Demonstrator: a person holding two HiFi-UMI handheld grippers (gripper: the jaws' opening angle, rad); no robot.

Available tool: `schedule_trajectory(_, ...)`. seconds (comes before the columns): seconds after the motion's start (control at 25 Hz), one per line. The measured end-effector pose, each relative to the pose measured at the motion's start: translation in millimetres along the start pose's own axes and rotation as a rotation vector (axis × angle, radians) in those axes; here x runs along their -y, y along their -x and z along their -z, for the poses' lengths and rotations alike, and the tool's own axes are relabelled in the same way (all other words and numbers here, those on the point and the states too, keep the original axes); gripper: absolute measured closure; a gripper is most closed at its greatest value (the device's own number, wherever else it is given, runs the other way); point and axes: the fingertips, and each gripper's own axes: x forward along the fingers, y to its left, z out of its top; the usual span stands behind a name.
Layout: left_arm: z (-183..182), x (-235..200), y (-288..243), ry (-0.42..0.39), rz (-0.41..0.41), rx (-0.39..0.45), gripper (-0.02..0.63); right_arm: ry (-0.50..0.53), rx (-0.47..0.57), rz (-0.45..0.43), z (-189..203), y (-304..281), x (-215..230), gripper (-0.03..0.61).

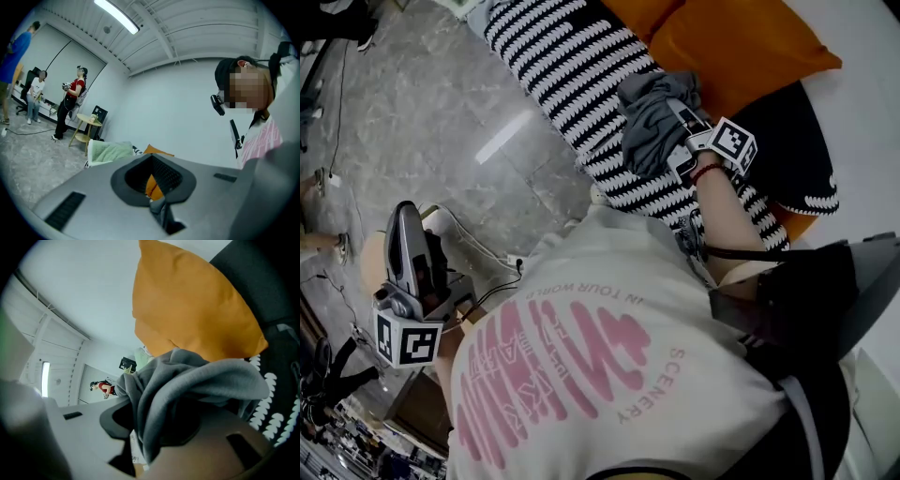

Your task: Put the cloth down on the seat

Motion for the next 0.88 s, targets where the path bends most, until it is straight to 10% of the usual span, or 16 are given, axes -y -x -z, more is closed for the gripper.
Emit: schedule_trajectory(0.88, 7.7, 18.4, -28.6, -0.004, -0.056, -0.087, 0.606, 0.304, -0.439, 0.748, 43.1, 19.2, 146.7, 0.471)
